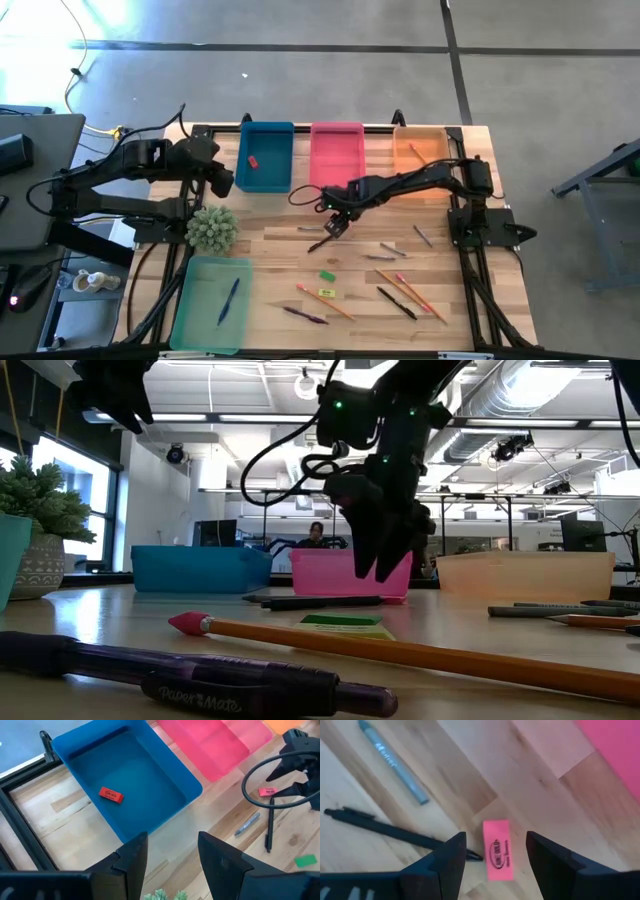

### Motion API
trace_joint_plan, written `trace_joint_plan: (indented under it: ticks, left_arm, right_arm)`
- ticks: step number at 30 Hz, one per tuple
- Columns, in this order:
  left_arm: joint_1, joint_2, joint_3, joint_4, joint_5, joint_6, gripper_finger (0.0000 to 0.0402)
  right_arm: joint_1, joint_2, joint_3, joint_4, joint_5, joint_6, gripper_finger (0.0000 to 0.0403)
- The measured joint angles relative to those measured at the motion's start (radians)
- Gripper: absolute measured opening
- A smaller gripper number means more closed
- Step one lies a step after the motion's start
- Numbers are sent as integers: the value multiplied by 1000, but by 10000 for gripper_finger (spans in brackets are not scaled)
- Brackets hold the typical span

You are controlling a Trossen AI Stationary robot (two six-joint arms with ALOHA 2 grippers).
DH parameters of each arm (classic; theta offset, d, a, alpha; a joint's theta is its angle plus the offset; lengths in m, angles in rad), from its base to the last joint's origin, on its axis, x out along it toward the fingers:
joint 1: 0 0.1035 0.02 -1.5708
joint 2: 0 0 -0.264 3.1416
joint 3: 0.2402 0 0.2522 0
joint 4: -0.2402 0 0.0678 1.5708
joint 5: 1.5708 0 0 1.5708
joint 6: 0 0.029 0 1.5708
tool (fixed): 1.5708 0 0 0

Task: Sort crayons/erasers/pens/pencils in bins
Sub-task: Put the pink eraser into the blue bin

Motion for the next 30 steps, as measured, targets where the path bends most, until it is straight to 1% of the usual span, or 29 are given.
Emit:
trace_joint_plan:
  ticks: [13,18,24,27,30]
  left_arm:
    - [0,1,0,3,-12,-19,161]
    - [0,1,0,3,-12,-27,161]
    - [0,2,0,3,-12,-13,161]
    - [0,2,0,3,-12,-11,161]
    - [0,2,0,3,-12,6,161]
  right_arm:
    - [-2,71,4,-3,-9,-48,197]
    - [-1,71,4,-11,28,-32,196]
    - [-2,78,5,-62,61,2,195]
    - [-8,81,5,-73,57,12,180]
    - [-8,84,5,-72,54,24,155]
